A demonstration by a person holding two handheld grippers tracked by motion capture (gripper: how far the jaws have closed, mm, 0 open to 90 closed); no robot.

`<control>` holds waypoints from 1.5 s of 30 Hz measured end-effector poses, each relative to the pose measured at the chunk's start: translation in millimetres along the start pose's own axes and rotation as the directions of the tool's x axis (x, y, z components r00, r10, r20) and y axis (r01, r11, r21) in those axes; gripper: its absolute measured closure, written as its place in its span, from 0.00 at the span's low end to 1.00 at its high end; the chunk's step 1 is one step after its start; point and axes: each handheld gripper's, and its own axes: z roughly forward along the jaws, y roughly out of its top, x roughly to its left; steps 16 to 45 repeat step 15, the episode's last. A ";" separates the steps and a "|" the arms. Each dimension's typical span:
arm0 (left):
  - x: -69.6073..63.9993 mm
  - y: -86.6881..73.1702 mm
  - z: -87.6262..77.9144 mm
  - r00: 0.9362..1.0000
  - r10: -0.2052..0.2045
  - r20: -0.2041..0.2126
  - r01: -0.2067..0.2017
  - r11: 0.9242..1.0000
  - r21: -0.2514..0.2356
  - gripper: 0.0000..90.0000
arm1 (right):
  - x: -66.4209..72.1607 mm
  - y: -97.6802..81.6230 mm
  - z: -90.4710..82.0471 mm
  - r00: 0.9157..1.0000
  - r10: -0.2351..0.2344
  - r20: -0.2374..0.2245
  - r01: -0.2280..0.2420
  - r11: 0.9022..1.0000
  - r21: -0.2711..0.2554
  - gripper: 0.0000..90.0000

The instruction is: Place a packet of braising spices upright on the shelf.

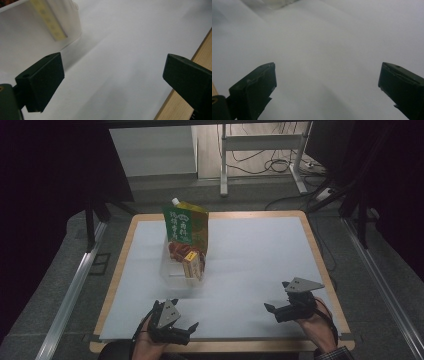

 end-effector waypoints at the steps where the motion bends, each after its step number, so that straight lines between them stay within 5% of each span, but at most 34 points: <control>1: -0.1 -0.1 0.2 1.000 0.003 -0.001 -0.003 1.000 0.000 0.04 | -0.2 -1.9 -0.8 1.000 0.004 0.003 -0.004 1.000 0.004 0.02; 14: 0.9 -0.8 2.1 1.000 0.004 -0.005 -0.004 1.000 0.014 0.03 | -4.7 -22.4 -2.2 0.999 0.053 0.002 -0.053 0.996 0.074 0.02; 45: 0.9 -0.8 2.7 1.000 0.004 -0.005 -0.004 1.000 0.017 0.03 | -5.0 -22.6 -2.0 0.998 0.057 -0.002 -0.057 0.996 0.072 0.02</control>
